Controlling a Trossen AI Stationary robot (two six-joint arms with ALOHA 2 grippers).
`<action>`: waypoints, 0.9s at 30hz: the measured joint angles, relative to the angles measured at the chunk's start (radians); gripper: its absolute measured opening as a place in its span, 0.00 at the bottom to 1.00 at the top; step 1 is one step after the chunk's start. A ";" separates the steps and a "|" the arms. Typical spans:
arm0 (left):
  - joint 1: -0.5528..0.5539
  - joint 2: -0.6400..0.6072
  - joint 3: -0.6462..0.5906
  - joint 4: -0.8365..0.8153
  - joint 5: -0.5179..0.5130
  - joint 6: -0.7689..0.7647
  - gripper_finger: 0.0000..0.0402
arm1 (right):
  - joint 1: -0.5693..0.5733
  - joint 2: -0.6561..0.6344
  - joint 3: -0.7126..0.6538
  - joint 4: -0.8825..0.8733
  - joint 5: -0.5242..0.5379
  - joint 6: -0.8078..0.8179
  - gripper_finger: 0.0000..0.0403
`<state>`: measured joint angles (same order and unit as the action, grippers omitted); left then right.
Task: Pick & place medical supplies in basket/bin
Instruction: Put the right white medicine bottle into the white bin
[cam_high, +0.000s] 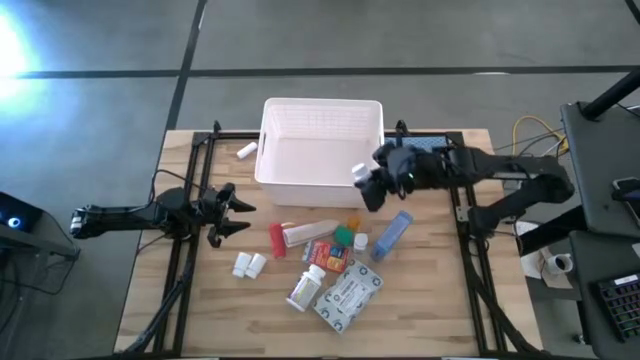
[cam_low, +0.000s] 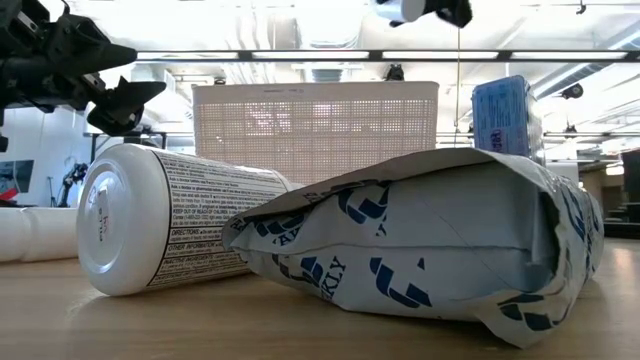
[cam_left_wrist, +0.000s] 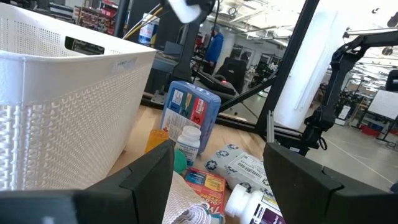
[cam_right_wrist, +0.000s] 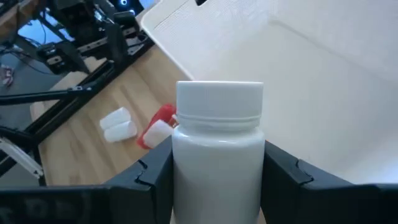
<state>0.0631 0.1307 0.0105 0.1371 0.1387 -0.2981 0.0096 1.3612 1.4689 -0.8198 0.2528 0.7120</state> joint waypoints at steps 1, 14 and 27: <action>0.000 0.000 0.000 0.000 0.000 0.000 0.57 | -0.017 0.012 0.012 -0.002 -0.016 -0.017 0.40; 0.000 0.000 0.000 0.000 0.000 0.000 0.57 | -0.125 0.117 0.058 0.024 -0.048 -0.042 0.40; 0.000 0.000 0.000 0.000 0.000 0.000 0.57 | -0.241 0.309 0.068 0.015 -0.008 -0.114 0.57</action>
<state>0.0631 0.1307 0.0108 0.1375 0.1387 -0.2979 -0.2314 1.6699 1.5373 -0.8043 0.2449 0.5983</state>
